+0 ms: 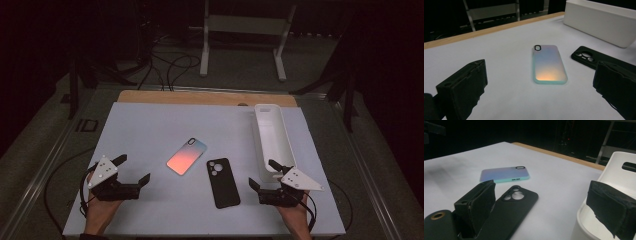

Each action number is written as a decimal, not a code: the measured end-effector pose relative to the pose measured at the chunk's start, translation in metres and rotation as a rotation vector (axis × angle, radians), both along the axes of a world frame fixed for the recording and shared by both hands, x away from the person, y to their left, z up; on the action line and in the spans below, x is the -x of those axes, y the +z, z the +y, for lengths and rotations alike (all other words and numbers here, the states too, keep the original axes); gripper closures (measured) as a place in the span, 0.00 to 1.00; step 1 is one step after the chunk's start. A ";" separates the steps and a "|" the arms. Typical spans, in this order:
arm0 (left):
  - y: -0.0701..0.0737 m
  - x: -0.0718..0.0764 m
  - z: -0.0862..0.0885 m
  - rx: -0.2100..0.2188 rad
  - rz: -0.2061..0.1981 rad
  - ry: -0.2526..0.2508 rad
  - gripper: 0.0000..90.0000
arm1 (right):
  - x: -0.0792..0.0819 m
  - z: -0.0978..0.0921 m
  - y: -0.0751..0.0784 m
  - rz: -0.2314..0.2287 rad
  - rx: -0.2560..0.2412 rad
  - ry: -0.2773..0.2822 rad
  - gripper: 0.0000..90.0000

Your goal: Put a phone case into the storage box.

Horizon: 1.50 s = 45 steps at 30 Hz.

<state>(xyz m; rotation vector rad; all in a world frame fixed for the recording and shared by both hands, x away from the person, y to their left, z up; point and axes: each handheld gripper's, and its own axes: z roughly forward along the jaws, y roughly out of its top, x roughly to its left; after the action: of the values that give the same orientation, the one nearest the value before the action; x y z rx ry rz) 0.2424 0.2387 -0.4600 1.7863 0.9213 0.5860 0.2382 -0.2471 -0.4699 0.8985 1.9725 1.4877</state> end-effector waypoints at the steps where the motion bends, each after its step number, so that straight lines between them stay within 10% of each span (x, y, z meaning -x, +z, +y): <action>1: 0.000 0.000 0.000 0.000 0.000 0.001 0.00 | 0.000 0.000 0.000 0.000 0.000 0.000 0.09; 20: 0.006 0.000 -0.004 0.006 0.011 0.020 0.00 | 0.001 -0.002 0.001 0.000 -0.005 -0.029 0.09; 45: 0.014 -0.030 -0.038 -0.093 0.071 -0.059 0.00 | -0.002 -0.003 -0.003 0.008 0.000 -0.048 0.09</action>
<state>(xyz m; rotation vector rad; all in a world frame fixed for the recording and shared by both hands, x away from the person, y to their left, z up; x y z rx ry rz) 0.2722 0.2006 -0.4465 1.9220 0.8990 0.5381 0.2404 -0.2501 -0.4728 0.9468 1.9431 1.4601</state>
